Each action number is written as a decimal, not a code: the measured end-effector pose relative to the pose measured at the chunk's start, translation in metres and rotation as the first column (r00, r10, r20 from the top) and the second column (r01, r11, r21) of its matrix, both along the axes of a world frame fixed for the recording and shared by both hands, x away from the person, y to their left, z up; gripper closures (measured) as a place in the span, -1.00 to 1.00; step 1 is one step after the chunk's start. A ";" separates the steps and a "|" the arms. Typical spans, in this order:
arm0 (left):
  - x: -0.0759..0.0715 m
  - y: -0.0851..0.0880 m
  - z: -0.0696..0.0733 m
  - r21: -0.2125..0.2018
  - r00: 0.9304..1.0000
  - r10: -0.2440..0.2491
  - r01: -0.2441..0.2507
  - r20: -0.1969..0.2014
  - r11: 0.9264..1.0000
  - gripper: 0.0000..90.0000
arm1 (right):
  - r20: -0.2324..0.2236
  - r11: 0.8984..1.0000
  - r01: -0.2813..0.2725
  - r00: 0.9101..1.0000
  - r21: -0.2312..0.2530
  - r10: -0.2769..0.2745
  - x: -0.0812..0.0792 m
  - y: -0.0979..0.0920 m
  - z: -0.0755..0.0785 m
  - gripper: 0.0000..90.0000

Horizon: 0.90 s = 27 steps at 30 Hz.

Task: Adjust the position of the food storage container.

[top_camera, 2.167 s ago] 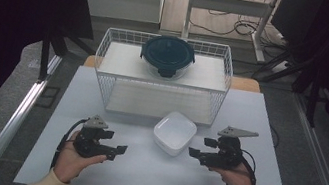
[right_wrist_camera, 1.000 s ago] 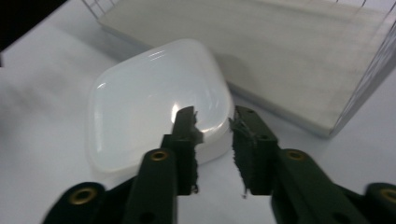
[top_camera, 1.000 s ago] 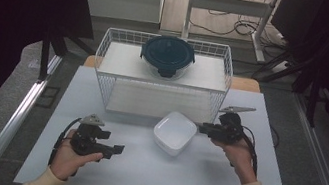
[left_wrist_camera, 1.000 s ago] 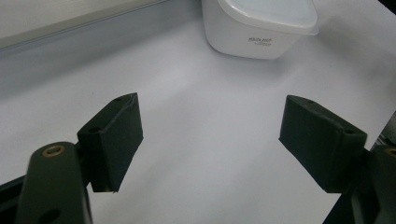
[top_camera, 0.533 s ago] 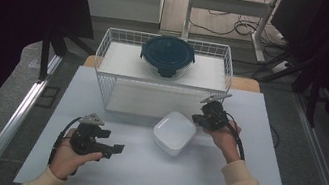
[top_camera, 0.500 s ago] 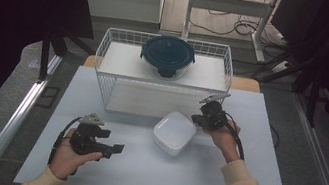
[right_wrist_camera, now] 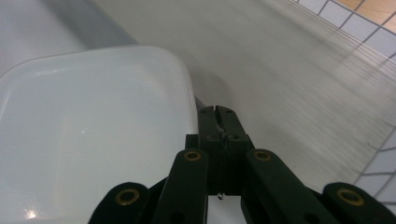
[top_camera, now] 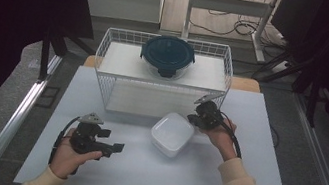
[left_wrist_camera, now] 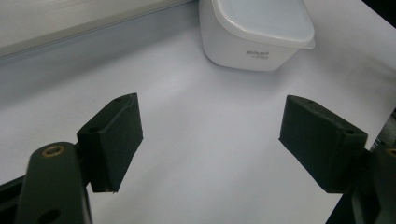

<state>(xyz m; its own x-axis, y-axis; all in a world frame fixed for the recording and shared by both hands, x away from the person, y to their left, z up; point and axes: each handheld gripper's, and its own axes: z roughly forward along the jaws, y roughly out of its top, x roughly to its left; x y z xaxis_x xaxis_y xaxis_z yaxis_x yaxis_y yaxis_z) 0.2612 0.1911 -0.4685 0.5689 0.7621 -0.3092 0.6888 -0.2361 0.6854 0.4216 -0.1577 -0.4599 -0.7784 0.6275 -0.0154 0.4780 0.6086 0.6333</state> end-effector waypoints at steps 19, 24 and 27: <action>0.002 0.010 -0.002 -0.018 0.999 0.034 -0.034 -0.005 0.999 -0.51 | -0.015 0.990 -0.140 0.990 0.030 0.141 -0.006 0.031 -0.014 0.98; 0.003 0.013 -0.002 -0.024 0.999 0.041 -0.041 -0.004 0.999 -0.47 | -0.032 0.983 -0.173 0.984 0.055 0.175 -0.013 0.041 -0.017 0.98; 0.003 0.014 -0.002 -0.023 0.999 0.042 -0.042 -0.007 0.999 -0.47 | -0.037 0.978 -0.198 0.979 0.065 0.201 -0.018 0.048 -0.019 0.98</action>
<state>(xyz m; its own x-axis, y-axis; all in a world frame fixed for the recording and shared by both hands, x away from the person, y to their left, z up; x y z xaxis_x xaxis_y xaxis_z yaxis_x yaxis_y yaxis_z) 0.2642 0.2049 -0.4706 0.5342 0.7782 -0.3302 0.7022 -0.1910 0.6859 0.4039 -0.1099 -0.4788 -0.8870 0.4586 0.0539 0.3786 0.6555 0.6534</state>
